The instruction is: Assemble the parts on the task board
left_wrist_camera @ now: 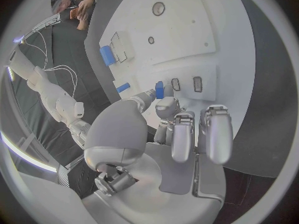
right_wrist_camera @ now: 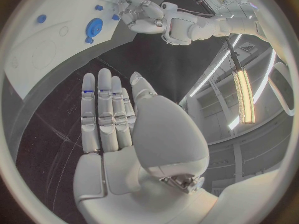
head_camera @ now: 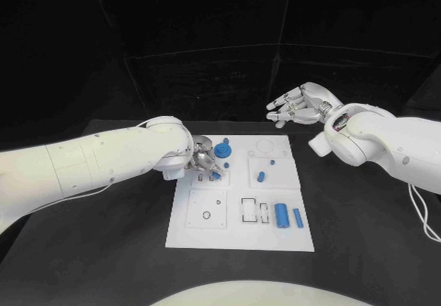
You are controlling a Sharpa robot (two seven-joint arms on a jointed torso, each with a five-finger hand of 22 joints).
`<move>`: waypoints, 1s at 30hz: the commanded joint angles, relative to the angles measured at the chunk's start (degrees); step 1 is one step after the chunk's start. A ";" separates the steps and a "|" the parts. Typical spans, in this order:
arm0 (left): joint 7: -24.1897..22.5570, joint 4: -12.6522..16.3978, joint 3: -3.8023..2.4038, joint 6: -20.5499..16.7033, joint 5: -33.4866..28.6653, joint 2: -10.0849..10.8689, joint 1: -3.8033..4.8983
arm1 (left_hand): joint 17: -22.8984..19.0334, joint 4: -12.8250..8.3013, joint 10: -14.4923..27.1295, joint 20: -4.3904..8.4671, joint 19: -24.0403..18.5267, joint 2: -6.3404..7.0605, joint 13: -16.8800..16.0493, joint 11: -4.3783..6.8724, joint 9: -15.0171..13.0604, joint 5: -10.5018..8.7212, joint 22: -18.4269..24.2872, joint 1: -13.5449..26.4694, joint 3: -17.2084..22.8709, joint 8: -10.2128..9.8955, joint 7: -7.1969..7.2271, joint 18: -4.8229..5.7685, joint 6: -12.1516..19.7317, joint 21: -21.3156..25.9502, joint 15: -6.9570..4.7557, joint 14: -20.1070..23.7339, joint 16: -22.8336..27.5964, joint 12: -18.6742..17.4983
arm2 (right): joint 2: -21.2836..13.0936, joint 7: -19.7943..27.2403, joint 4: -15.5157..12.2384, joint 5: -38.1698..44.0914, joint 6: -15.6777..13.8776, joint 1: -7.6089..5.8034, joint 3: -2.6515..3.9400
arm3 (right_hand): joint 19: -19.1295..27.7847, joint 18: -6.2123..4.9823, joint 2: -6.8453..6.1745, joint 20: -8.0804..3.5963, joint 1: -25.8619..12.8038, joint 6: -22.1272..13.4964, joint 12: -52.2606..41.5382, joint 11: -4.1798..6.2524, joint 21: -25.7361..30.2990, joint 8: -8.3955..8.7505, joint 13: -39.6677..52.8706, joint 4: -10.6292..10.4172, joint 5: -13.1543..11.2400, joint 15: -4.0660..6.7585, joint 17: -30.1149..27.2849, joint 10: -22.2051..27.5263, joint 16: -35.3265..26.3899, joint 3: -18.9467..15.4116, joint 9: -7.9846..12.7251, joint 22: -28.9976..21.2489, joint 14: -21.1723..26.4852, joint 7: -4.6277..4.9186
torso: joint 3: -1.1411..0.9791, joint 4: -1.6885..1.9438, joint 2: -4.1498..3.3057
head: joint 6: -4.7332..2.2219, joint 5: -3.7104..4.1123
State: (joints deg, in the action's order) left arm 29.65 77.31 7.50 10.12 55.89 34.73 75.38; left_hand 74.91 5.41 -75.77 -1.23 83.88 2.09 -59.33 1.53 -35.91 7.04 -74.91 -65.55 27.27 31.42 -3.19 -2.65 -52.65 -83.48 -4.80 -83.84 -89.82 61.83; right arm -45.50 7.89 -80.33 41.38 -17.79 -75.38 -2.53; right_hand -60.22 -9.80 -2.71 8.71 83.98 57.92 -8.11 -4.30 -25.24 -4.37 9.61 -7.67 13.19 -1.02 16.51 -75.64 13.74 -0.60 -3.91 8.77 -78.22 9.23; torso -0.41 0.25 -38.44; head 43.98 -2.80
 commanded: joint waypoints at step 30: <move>-0.19 3.12 0.06 -11.23 2.40 3.29 -2.21 | 15.09 -9.12 -0.64 -0.05 1.80 0.73 0.41 0.04 -1.08 -0.45 -3.26 2.08 11.38 0.99 0.51 0.14 -0.20 0.51 -0.22 -6.16 -0.18 -0.14 | -0.50 1.01 0.19 0.45 1.40 -0.12 0.03 | -0.03 -0.61 0.15 0.26 0.54 -0.58 0.76 -0.55 0.84 0.32 -0.36 0.10 0.21 -0.53 -0.14 0.78 -1.09 0.32 0.04 -0.44 0.55 0.38 | -0.18 0.26 0.06 | 0.38 -0.56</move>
State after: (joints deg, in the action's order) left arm 29.58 80.48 7.58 -1.63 56.51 38.12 73.14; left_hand 74.91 4.80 -76.16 -1.23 83.88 3.07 -58.97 1.53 -36.94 6.65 -74.91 -63.89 29.84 32.15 -2.95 -2.65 -52.82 -83.22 -4.80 -83.84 -89.83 61.83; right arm -45.98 8.31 -80.04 41.62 -16.78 -75.37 -2.54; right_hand -60.22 -9.80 -2.71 8.71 83.97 57.71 -7.66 -4.71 -24.78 -4.38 9.34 -7.67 13.19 -1.44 16.46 -75.22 12.91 -0.60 -3.91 8.39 -77.80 9.44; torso -0.57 0.52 -38.32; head 44.31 -3.33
